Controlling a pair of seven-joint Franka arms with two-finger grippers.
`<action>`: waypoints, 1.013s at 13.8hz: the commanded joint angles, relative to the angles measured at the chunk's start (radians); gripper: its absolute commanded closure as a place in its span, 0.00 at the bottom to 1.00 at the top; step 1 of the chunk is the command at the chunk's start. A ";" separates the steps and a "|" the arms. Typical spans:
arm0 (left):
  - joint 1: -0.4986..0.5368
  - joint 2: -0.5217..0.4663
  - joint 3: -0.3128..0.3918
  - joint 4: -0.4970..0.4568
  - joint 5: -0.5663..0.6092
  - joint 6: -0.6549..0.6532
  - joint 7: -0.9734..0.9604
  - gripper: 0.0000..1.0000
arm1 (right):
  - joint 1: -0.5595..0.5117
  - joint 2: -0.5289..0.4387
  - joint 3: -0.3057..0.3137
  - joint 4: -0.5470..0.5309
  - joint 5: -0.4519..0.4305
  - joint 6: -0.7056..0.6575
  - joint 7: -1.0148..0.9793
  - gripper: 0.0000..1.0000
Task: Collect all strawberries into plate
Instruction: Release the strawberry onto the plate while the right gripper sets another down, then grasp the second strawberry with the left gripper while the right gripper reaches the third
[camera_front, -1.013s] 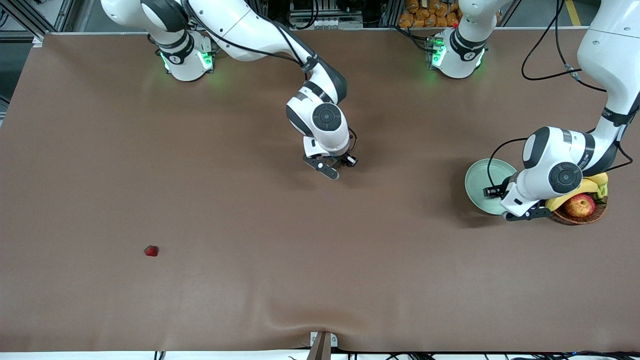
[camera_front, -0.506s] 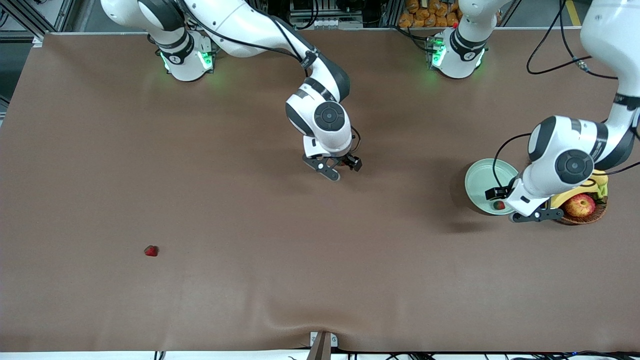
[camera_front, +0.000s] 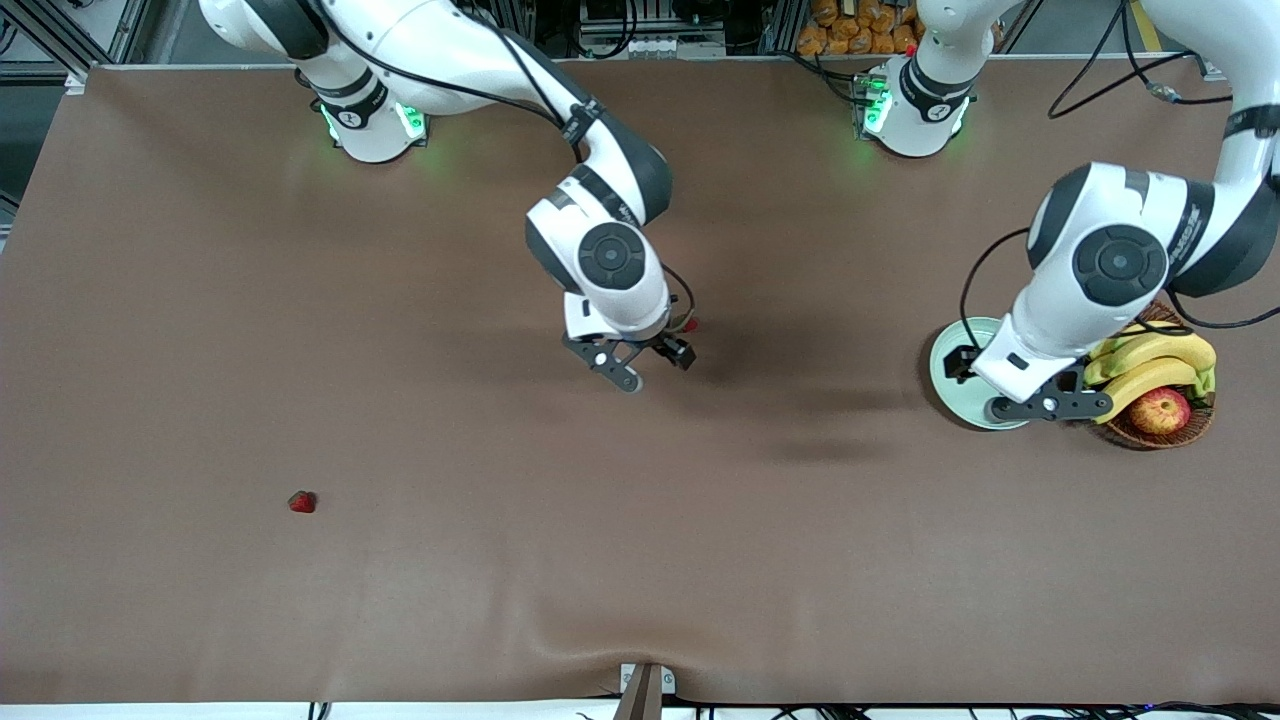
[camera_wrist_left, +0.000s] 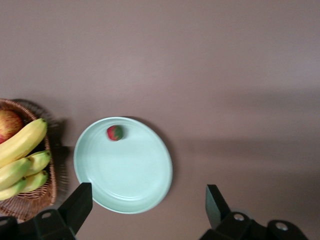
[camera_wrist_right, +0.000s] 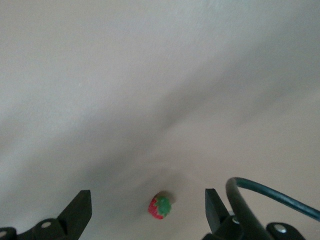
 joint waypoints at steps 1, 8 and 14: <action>-0.001 0.008 -0.092 0.061 -0.054 -0.046 -0.065 0.00 | -0.069 -0.084 0.014 -0.010 -0.013 -0.085 -0.091 0.00; -0.242 0.143 -0.175 0.113 -0.070 -0.034 -0.248 0.00 | -0.227 -0.180 0.014 -0.011 -0.017 -0.197 -0.295 0.00; -0.673 0.367 0.059 0.263 0.065 -0.008 -0.518 0.00 | -0.385 -0.191 0.014 -0.010 -0.029 -0.228 -0.584 0.00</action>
